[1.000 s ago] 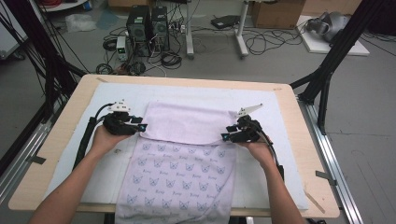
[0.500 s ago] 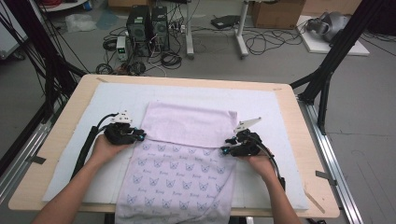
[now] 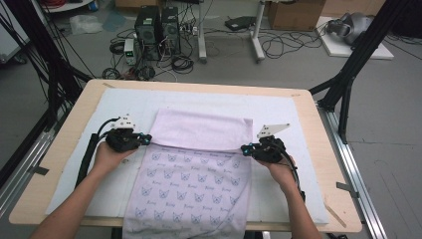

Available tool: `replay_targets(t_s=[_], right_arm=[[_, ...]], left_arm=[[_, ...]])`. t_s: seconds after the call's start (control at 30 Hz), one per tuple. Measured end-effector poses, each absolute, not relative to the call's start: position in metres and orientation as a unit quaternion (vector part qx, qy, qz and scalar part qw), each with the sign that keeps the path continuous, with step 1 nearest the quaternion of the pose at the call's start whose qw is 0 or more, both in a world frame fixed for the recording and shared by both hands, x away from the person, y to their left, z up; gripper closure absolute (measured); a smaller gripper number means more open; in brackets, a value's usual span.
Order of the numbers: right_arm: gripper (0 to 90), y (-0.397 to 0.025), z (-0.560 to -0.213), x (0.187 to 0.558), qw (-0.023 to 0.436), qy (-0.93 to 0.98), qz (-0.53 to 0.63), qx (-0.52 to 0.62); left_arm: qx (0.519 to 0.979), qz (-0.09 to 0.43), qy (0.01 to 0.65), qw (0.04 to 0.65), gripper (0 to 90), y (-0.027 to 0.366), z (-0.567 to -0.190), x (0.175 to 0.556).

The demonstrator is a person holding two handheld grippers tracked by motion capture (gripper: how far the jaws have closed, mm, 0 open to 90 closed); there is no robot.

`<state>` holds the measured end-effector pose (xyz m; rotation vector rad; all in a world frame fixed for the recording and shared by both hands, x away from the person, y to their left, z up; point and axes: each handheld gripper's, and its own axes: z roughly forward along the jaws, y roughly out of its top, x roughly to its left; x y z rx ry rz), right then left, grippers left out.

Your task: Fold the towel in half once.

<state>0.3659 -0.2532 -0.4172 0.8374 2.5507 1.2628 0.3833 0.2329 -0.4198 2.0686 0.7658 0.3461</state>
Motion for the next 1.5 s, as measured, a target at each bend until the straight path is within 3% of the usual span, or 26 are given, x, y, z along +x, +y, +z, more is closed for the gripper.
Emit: replay_targets(t_s=[0.2, 0.43, 0.8, 0.87, 0.9, 1.03, 1.2, 1.5], right_arm=[[86.3, -0.251, -0.402, 0.352, 0.092, 0.860, 0.428, 0.263], [86.3, -0.247, -0.385, 0.304, 0.098, 0.871, 0.427, 0.224], [86.0, -0.246, -0.385, 0.226, 0.053, 0.872, 0.450, 0.183], [81.2, -0.247, -0.390, 0.218, 0.039, 0.873, 0.450, 0.181], [74.6, -0.248, -0.393, 0.217, 0.032, 0.872, 0.451, 0.188], [63.9, -0.254, -0.399, 0.225, 0.028, 0.865, 0.458, 0.205], [52.1, -0.257, -0.397, 0.251, 0.037, 0.855, 0.464, 0.227], [45.4, -0.254, -0.400, 0.330, 0.079, 0.860, 0.427, 0.270]], left_arm=[[0.828, 0.146, 0.298, 0.451, 86.5, 0.237, -0.405, 0.362], [0.841, 0.151, 0.266, 0.446, 86.5, 0.246, -0.398, 0.306], [0.857, 0.145, 0.233, 0.437, 86.4, 0.255, -0.405, 0.220], [0.860, 0.134, 0.226, 0.436, 85.2, 0.255, -0.407, 0.214], [0.862, 0.131, 0.224, 0.435, 82.2, 0.254, -0.408, 0.214], [0.859, 0.128, 0.228, 0.439, 65.5, 0.253, -0.408, 0.225], [0.848, 0.145, 0.252, 0.443, 55.6, 0.252, -0.407, 0.258], [0.833, 0.151, 0.294, 0.444, 55.5, 0.232, -0.409, 0.337]])
